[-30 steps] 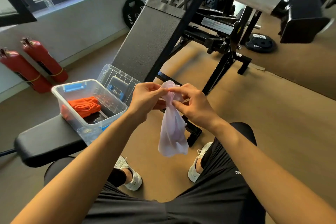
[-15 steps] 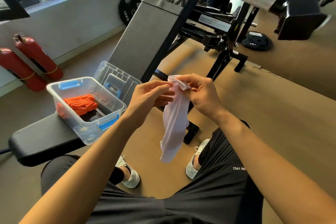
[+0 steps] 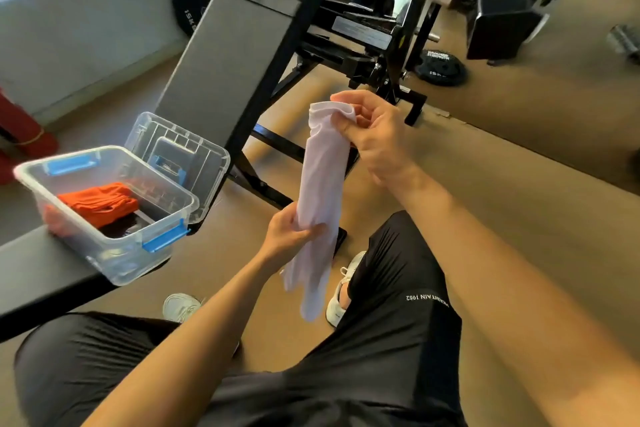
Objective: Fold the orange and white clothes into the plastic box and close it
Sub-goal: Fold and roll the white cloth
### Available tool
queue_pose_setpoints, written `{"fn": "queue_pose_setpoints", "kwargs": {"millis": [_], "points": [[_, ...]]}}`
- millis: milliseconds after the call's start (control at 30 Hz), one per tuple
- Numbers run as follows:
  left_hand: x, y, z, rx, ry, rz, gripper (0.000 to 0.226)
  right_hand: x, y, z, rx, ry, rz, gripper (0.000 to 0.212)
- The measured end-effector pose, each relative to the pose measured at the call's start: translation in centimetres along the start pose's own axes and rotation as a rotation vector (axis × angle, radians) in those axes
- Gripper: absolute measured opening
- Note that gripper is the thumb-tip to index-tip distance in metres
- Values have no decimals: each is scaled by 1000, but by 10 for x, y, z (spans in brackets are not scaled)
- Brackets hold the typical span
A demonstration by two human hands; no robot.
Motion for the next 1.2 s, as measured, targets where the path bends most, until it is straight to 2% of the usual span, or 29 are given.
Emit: {"fn": "queue_pose_setpoints", "kwargs": {"millis": [67,233,567,633,767,833,933,1033,1100,1200], "points": [[-8,-1,4,8,33,-31,13,12,5,-13,-45,30,-50,21],[-9,-10,25,95,-28,49,4,37,20,-51,-178,60,-133,21],[19,-35,41,162,-97,155,45,40,62,-104,-389,93,-295,17],[25,-40,41,168,-81,161,41,38,67,-116,-424,96,-314,16],[45,-46,38,176,62,99,19,32,70,-147,-510,92,-357,15],[59,-46,34,163,105,47,18,31,67,-159,-534,47,-366,14],[74,-43,19,145,61,-13,24,23,53,-167,-523,-108,-288,22],[80,-35,-3,105,-52,-30,45,-4,23,-168,-496,-223,-90,36],[80,-29,-16,89,-108,-35,52,-25,-5,-161,-482,-204,-7,42],[74,-22,-30,83,-163,-22,45,-55,-52,-139,-433,-131,142,48]]}}
Point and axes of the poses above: each hand's wrist, its own y-axis towards the middle knuckle, its own x-axis out of the back of the hand, z = x × y, the point moved 6 cm from there along y, towards the middle knuckle, and after that the axes turned 12 degrees about -y, right-handed, at the moved point
